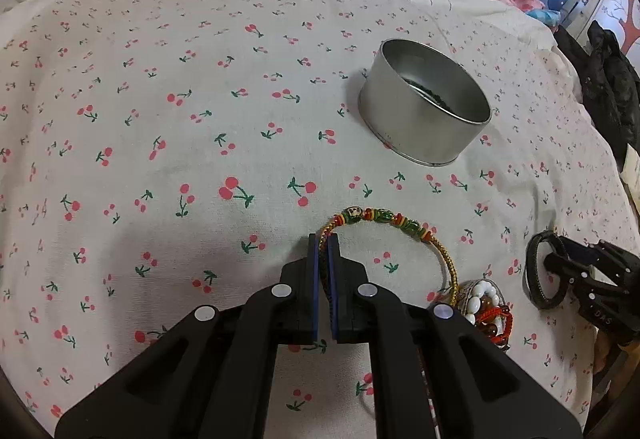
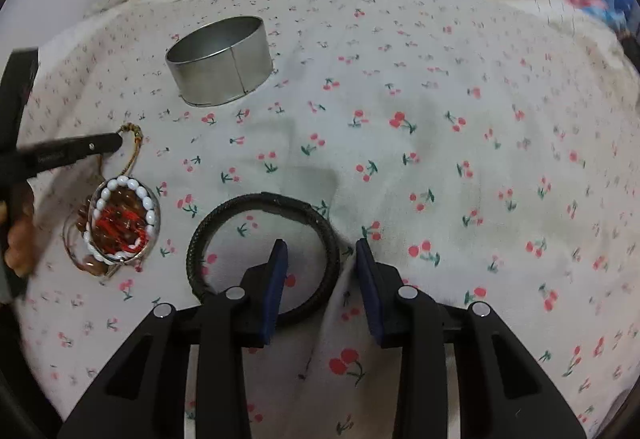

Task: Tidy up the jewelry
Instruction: 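Lift the beaded bangle out of the pile with the left tool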

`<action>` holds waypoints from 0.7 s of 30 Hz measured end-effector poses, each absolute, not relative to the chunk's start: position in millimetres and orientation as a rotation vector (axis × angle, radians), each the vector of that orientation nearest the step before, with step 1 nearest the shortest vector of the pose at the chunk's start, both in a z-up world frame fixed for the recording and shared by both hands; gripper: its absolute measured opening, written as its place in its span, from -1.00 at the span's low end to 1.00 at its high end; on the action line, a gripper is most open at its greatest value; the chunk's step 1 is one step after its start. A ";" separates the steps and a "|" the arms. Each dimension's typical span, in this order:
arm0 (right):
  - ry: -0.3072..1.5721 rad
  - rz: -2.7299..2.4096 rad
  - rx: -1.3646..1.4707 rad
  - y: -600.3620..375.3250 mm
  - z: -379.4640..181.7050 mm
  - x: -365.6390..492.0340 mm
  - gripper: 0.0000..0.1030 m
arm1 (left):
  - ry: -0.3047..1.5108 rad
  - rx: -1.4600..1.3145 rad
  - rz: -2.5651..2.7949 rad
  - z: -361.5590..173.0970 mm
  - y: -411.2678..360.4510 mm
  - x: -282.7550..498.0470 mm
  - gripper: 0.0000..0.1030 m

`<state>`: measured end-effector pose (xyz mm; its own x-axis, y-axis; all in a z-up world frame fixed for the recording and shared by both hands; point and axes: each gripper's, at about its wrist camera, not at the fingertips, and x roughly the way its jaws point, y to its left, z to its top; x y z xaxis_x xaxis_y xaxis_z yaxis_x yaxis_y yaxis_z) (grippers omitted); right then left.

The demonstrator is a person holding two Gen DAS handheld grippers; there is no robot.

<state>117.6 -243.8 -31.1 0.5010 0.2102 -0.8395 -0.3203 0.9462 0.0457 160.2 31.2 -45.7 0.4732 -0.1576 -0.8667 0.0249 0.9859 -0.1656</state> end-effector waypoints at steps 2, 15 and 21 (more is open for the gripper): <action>0.930 0.345 -0.126 -242.7 -20.9 110.9 -0.40 | 1.070 -0.139 -0.112 -44.7 32.8 159.0 -0.93; 1.113 0.451 -0.096 -236.2 -45.7 116.0 -0.59 | 1.078 -0.142 -0.111 -45.4 33.1 160.0 -0.93; 1.082 0.398 -0.117 -234.8 -44.7 113.5 -0.59 | 1.083 -0.137 -0.113 -46.9 32.6 160.7 -0.92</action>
<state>113.5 -234.8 -44.7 0.4068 0.2579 -0.8764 -0.3711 0.9232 0.0995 160.7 32.6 -46.9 0.4644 -0.1585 -0.8713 0.0245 0.9858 -0.1662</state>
